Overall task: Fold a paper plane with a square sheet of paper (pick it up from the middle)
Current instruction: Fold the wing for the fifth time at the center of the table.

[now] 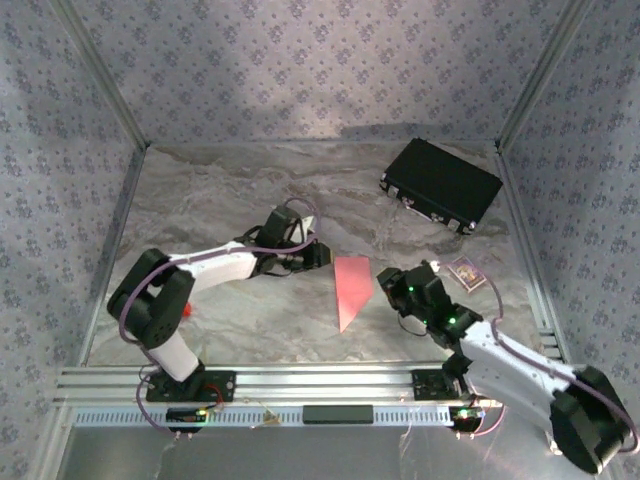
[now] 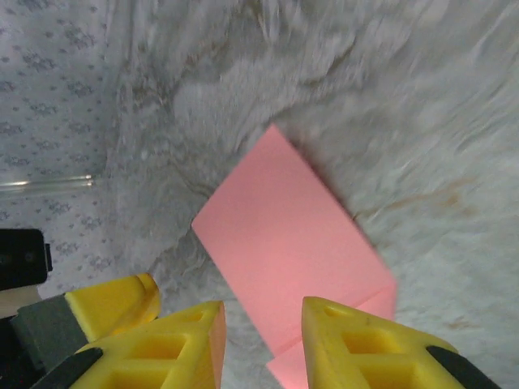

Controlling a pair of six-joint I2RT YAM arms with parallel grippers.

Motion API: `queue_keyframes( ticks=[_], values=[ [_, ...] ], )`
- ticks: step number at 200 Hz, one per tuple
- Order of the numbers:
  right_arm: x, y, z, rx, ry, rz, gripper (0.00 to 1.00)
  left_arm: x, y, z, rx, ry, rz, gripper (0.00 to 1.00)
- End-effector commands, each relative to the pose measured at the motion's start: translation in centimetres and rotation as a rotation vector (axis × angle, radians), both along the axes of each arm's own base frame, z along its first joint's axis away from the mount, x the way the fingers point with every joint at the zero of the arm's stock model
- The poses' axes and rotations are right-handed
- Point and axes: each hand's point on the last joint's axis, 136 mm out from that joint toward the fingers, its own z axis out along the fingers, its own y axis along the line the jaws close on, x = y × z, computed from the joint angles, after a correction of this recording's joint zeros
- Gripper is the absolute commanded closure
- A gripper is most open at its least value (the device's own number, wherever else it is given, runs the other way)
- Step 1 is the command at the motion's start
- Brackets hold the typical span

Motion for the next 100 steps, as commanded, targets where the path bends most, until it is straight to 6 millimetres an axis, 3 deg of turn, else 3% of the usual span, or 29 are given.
queue_keyframes(
  ticks=[1,38,100],
  values=[
    [-1.3,-2.5,-1.1,-0.147,0.014,0.030,0.68,-0.7,-2.7,0.5,-0.028,0.012,-0.082,0.84],
    [-1.4,-2.4,-0.1,-0.180,-0.012,0.146,0.69,-0.9,-3.7,-2.2,0.021,0.090,-0.065,0.88],
    [-0.9,-0.3,-1.0,-0.157,0.041,0.282,0.67,-1.3,-2.3,-6.2,0.104,0.154,-0.005,0.96]
  ],
)
